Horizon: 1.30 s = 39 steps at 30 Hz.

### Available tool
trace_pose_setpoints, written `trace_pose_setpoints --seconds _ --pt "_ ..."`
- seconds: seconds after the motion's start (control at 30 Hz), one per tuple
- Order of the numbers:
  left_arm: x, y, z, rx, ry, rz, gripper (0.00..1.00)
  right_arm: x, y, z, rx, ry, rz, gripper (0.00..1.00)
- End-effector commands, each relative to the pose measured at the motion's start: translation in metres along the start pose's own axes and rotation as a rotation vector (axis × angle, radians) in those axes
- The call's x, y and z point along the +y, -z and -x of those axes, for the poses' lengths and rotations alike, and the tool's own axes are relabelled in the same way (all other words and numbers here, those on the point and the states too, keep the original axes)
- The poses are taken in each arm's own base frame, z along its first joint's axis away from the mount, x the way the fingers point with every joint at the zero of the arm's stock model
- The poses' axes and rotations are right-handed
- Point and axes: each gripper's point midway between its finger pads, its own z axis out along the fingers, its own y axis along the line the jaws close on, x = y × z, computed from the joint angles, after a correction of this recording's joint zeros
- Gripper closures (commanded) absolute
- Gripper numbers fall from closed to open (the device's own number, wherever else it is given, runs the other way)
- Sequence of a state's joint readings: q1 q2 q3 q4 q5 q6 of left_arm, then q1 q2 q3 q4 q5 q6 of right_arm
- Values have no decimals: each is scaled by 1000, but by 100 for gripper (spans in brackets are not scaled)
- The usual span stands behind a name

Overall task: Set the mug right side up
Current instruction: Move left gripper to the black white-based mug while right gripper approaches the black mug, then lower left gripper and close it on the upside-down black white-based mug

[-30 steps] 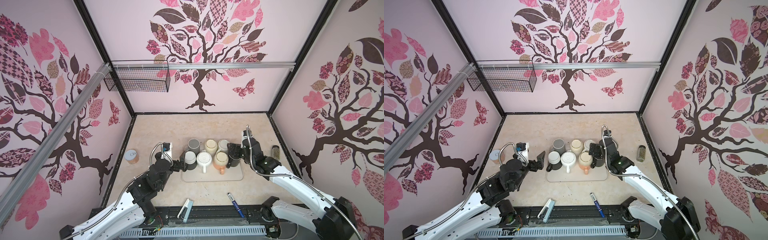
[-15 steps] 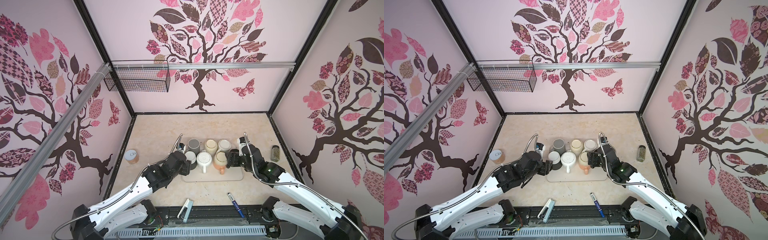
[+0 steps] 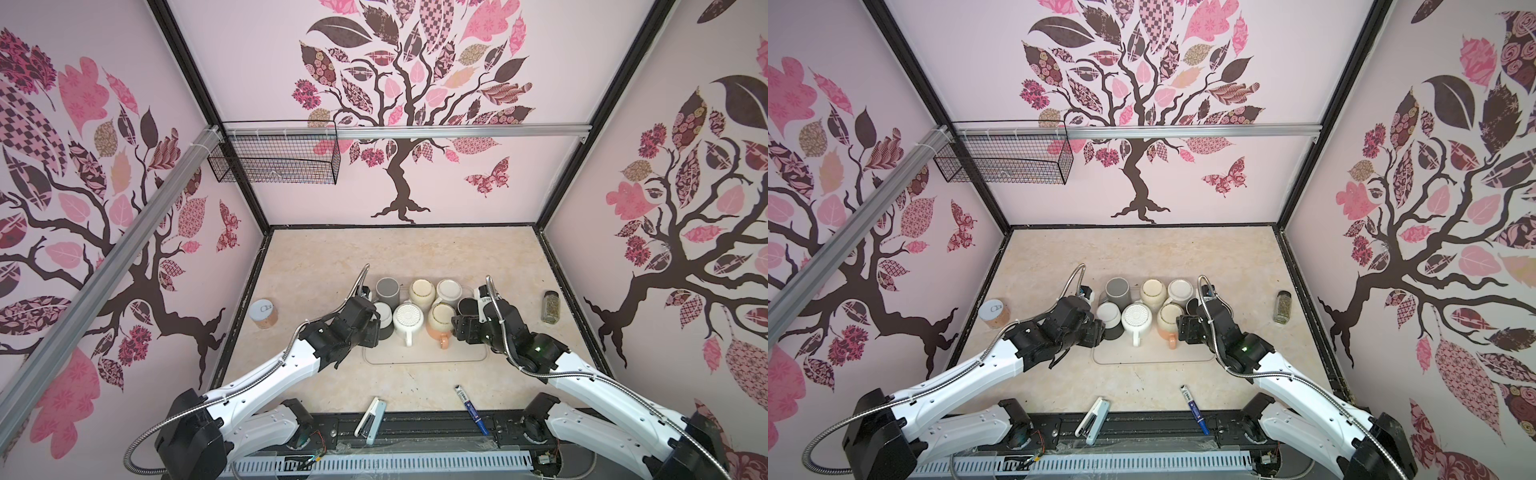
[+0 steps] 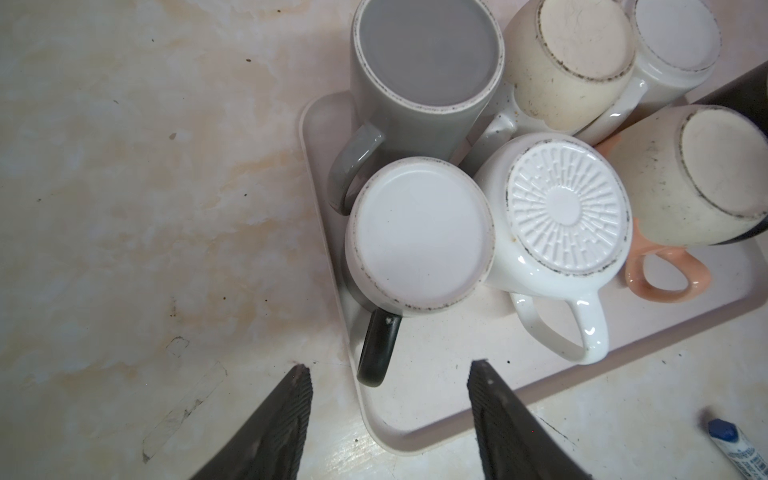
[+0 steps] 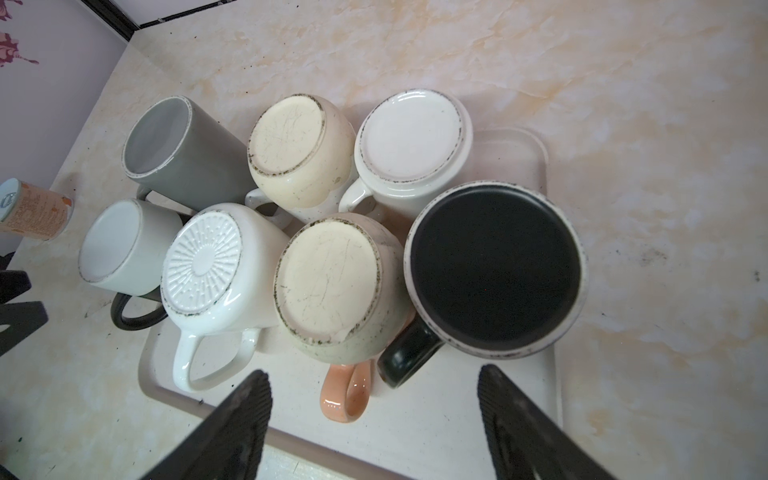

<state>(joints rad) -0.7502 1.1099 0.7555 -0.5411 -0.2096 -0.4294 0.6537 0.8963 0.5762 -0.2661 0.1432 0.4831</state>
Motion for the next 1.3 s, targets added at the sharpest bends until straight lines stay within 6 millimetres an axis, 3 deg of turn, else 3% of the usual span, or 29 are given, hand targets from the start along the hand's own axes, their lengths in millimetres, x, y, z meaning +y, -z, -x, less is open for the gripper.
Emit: trace_pose_setpoints --seconds 0.0,0.23,0.5,0.73,1.03,1.27 --pt "-7 -7 -5 2 -7 -52 37 6 4 4 -20 -1 27 18" --pt "-16 -17 -14 25 10 -105 37 8 4 2 -18 -7 46 19" --pt "-11 -35 -32 85 4 -70 38 7 1 -2 -13 -8 53 19" --pt "-8 -43 -36 95 -3 -54 39 7 0 -4 -13 -1 55 19" --pt "-20 -43 -45 113 -9 -113 41 5 -2 -9 -12 -2 60 19" --pt "8 -42 -41 92 -39 60 40 1 -4 -11 -18 3 44 18"
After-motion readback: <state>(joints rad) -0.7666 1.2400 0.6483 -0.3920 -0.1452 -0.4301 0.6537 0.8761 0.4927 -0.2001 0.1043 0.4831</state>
